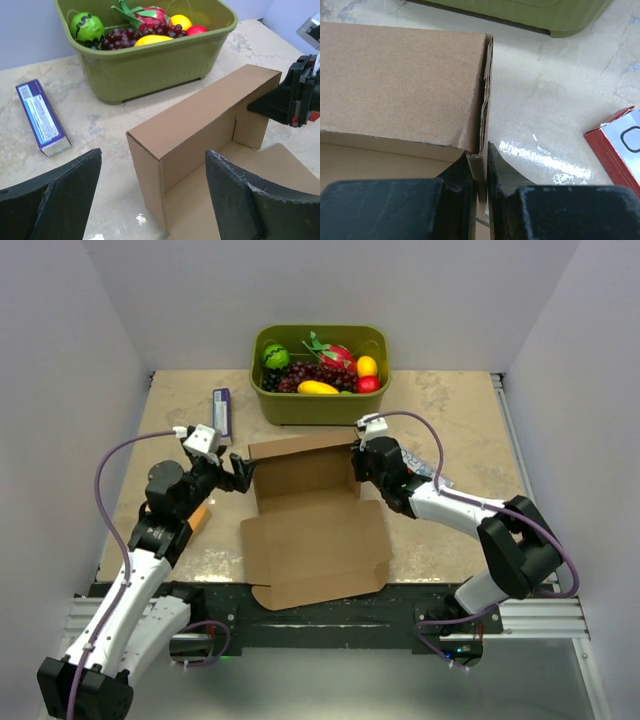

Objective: Fold the paper box

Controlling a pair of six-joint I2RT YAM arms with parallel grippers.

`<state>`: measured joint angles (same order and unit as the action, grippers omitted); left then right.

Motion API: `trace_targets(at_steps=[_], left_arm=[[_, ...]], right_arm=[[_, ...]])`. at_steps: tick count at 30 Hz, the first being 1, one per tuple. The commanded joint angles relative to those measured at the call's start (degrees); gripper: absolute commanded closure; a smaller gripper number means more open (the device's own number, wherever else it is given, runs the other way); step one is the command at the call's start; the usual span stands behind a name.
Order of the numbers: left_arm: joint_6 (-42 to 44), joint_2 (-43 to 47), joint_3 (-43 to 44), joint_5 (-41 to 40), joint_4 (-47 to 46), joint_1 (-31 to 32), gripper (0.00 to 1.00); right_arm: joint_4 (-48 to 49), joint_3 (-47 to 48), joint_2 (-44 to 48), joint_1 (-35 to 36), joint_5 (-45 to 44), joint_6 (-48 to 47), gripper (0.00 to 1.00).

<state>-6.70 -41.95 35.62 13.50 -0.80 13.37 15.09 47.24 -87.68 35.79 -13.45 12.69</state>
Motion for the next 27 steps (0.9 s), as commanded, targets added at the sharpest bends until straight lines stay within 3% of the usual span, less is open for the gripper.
trace_targets(at_steps=[1, 9, 19, 23, 27], left_arm=[[-6.7, 1.7, -2.0, -8.3, 0.4, 4.8, 0.12], [-15.1, -1.6, -9.2, -15.6, -1.3, 7.7, 0.11], [-14.1, -6.4, -13.1, -18.6, -11.8, 9.7, 0.15], [-13.1, -9.1, -13.1, -19.2, -14.7, 9.9, 0.24], [-12.1, -11.6, -12.7, -19.8, -15.8, 10.5, 0.45]], right_arm=[[-5.9, 2.8, 0.0, -0.3, 1.9, 2.6, 1.00], [-7.3, 4.2, -0.8, -0.5, 3.7, 2.9, 1.00], [-7.3, 4.2, -0.9, -0.4, 4.2, 3.7, 1.00], [-7.5, 3.8, -1.1, -0.4, 3.3, 3.7, 1.00], [-7.9, 3.7, -0.9, -0.4, 2.6, 3.7, 1.00]])
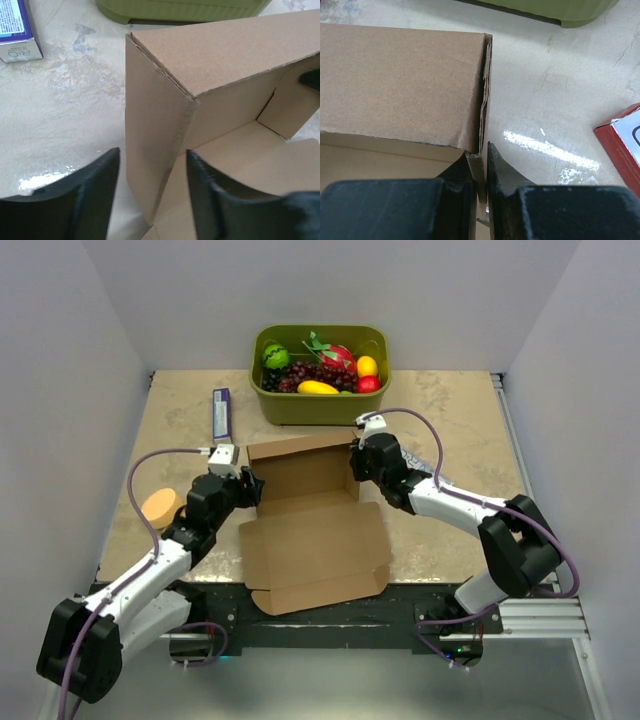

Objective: Fold the paper box

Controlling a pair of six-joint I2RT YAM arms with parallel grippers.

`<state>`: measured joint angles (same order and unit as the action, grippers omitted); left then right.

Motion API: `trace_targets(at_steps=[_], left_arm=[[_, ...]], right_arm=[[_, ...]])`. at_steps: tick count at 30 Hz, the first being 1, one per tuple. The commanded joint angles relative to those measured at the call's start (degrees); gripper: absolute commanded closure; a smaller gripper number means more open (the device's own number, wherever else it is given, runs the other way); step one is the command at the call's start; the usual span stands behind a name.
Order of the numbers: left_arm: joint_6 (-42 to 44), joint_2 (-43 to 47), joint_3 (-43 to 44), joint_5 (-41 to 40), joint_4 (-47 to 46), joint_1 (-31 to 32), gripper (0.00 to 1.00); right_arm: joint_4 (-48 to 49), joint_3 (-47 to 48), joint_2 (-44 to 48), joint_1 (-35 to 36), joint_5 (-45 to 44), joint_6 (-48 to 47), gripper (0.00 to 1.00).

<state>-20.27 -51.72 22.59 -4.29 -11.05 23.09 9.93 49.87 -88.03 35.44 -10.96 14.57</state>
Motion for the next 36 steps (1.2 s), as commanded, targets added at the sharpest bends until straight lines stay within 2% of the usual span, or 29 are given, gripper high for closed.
trace_targets(at_steps=[1, 2, 7, 14, 17, 28, 36], left_arm=[[1.6, -2.1, 0.7, -2.8, -5.5, 1.2, 0.50], [1.6, -2.7, 0.9, -3.2, -5.4, 1.3, 0.58], [2.6, -3.8, 1.0, -6.7, -5.0, 3.4, 0.67], [5.2, -7.0, 2.3, -14.2, -5.0, 8.5, 0.95], [5.5, -8.3, 3.0, -17.1, -4.9, 10.6, 1.00], [5.2, -8.3, 6.0, -19.6, -3.2, 12.5, 1.00], [5.2, -8.7, 6.7, -19.3, -2.4, 12.5, 1.00]], right_arm=[[-2.7, 1.0, -0.5, -0.1, -0.4, 1.9, 1.00], [-2.7, 0.9, -0.4, -0.1, -0.3, 2.0, 1.00], [-2.6, 1.0, -0.4, -0.1, -1.8, 2.6, 1.00], [-3.3, 1.5, -1.4, 0.2, -6.8, 4.1, 1.00], [-4.0, 1.7, -1.8, 0.7, -10.8, 4.0, 1.00], [-6.2, 3.4, -6.5, 2.1, -26.8, 3.4, 1.00], [-4.7, 3.1, -8.6, 2.1, -32.0, 4.7, 1.00]])
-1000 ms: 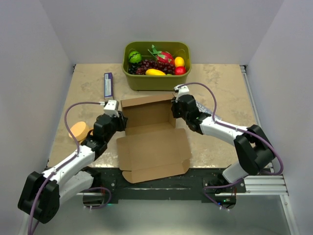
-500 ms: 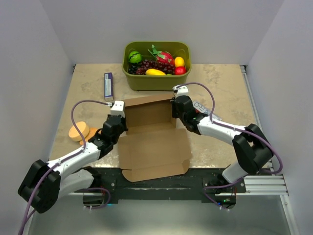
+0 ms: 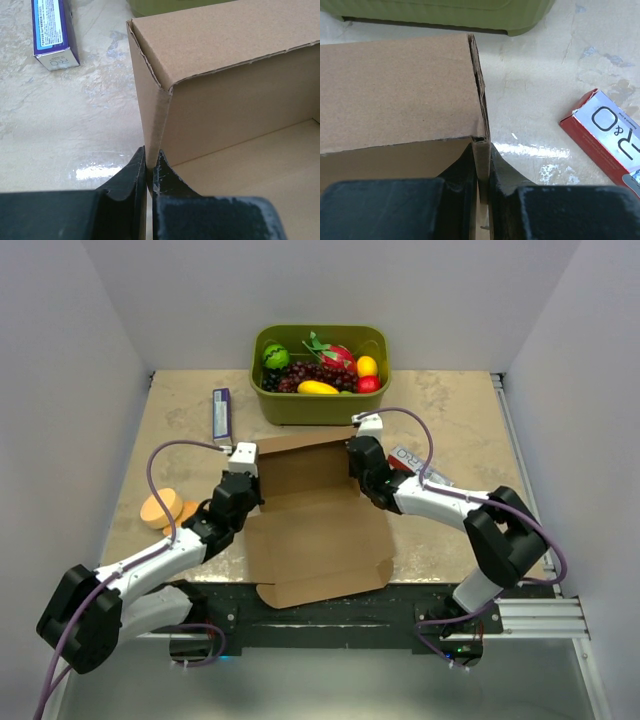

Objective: Fold the paper box

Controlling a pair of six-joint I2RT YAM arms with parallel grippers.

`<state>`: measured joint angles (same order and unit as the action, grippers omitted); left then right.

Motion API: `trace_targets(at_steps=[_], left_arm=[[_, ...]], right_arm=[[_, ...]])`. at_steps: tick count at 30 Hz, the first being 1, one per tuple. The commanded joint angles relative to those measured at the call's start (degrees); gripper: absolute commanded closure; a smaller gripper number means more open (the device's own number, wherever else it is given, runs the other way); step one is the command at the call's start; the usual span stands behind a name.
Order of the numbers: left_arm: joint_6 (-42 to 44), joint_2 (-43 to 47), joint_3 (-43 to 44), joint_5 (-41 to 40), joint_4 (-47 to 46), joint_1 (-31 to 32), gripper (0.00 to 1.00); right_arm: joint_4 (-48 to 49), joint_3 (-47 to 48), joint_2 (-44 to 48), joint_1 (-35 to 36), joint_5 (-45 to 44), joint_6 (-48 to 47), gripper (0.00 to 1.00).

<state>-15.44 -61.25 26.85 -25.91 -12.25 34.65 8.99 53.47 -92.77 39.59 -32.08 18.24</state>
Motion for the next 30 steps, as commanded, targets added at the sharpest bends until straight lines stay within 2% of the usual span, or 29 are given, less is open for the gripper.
trace_targets(at_steps=[1, 5, 9, 12, 13, 16, 20, 22, 26, 28, 29, 30], left_arm=[[0.3, 0.9, 2.4, 2.6, -1.2, 0.9, 1.00], [0.3, 1.0, 3.0, 2.7, -0.6, 0.9, 1.00], [-0.3, 0.7, 3.7, 3.5, 0.0, 0.9, 1.00], [-1.4, 0.5, 4.9, 4.6, 1.9, 0.9, 0.79], [-1.6, 1.1, 5.0, 5.8, 2.1, 0.9, 0.64], [-1.6, 3.3, 5.2, 8.8, 2.5, 0.9, 0.40], [-1.2, 6.9, 7.3, 11.4, 8.8, 0.9, 0.28], [-0.5, 9.0, 9.0, 11.8, 11.9, 0.9, 0.20], [2.4, 10.7, 14.2, 12.5, 19.9, 0.9, 0.12], [5.0, 10.2, 16.7, 14.7, 21.1, 0.9, 0.08], [9.2, 9.7, 19.5, 16.1, 21.9, 0.8, 0.07], [11.7, 8.9, 21.1, 17.6, 22.4, 0.8, 0.07]], right_arm=[[-3.7, -0.2, -4.0, -2.0, -10.9, 1.1, 1.00], [-3.2, -0.4, -4.3, -2.0, -11.3, 1.4, 1.00], [-1.5, -0.8, -2.5, -2.1, -5.6, 1.4, 1.00], [-3.0, 0.2, -2.4, -2.1, -1.1, 1.5, 1.00], [-3.5, 0.7, -2.6, -2.1, -1.0, 1.6, 1.00], [-1.3, -1.2, -2.6, -2.0, -0.7, 1.3, 1.00], [2.2, -1.7, -2.8, -2.2, 2.5, 0.0, 1.00], [0.4, 0.0, -3.1, -2.1, 4.2, -0.5, 0.97], [-3.3, 3.2, -4.0, -2.1, 5.5, -2.0, 0.95], [-2.0, 2.3, -3.8, -2.2, 6.4, -2.5, 0.88], [-1.7, 2.2, -3.6, -2.1, 6.8, -2.9, 0.82], [-1.7, 2.0, -3.3, -2.1, 7.2, -2.9, 0.70]])
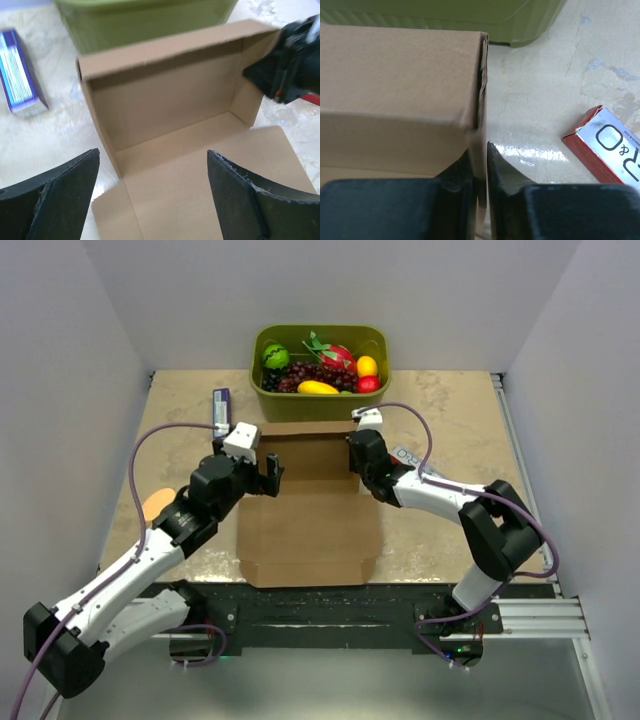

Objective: Fold the paper box

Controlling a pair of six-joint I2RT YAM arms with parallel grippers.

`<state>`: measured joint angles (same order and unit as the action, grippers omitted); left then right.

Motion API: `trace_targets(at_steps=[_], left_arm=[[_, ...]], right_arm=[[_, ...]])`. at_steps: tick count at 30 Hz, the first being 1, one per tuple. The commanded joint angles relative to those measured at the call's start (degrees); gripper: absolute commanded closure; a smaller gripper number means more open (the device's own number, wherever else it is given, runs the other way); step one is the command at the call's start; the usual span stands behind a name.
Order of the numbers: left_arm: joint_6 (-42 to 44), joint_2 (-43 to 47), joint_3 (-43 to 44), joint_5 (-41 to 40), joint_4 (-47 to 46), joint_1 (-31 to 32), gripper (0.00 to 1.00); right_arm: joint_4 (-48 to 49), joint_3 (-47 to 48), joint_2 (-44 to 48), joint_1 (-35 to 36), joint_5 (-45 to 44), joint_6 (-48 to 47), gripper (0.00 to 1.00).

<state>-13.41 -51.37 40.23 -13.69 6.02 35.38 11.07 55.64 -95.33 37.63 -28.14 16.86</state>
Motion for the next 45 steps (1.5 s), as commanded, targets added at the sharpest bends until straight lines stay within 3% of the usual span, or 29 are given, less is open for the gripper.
trace_targets(at_steps=[1, 6, 9, 16, 22, 27, 31, 34, 38, 41, 45], left_arm=[[12.1, -3.1, 9.3, 7.3, 5.0, 0.0, 0.06], [25.4, -10.7, 19.4, 8.9, 10.7, 0.1, 0.06], [28.5, -13.9, 21.2, 12.8, 10.1, 0.2, 0.06], [30.3, -18.0, 22.3, 16.2, 8.3, 0.1, 0.05], [27.0, -22.3, 24.1, 10.6, 7.5, 0.1, 0.06], [23.9, -21.7, 23.4, 5.0, 5.2, -0.3, 0.05], [18.2, -18.3, 22.1, 8.4, 2.9, -6.0, 0.05], [16.3, -15.3, 19.7, 17.8, 0.2, -10.9, 0.04], [20.9, -13.4, 17.4, 27.1, -1.4, -10.1, 0.04], [26.8, -13.3, 16.3, 24.8, -1.1, -4.5, 0.05], [32.2, -15.0, 15.3, 13.9, -0.2, 1.5, 0.05]], right_arm=[[-3.7, -0.3, -0.5, -0.1, 4.1, -1.4, 0.64], [-3.6, -1.0, 3.0, -0.2, 7.1, -1.1, 0.33], [-4.2, -1.8, 6.3, -0.1, 9.2, -1.8, 0.24], [-8.7, -6.3, 16.1, -0.1, 14.6, -4.4, 0.19], [-20.5, -8.7, 27.0, -0.3, 15.2, -3.8, 0.18], [-22.4, -7.7, 35.8, -1.9, 16.7, -0.1, 0.16], [-20.9, -4.1, 34.3, -4.1, 19.3, 3.6, 0.19], [-18.6, -1.5, 30.2, -4.8, 21.1, 4.1, 0.21], [-17.5, 0.9, 26.5, -4.8, 24.2, 4.3, 0.18], [-16.3, 1.2, 25.6, -5.2, 24.9, 4.9, 0.15], [-14.2, 0.7, 25.5, -6.0, 27.0, 6.2, 0.14]])
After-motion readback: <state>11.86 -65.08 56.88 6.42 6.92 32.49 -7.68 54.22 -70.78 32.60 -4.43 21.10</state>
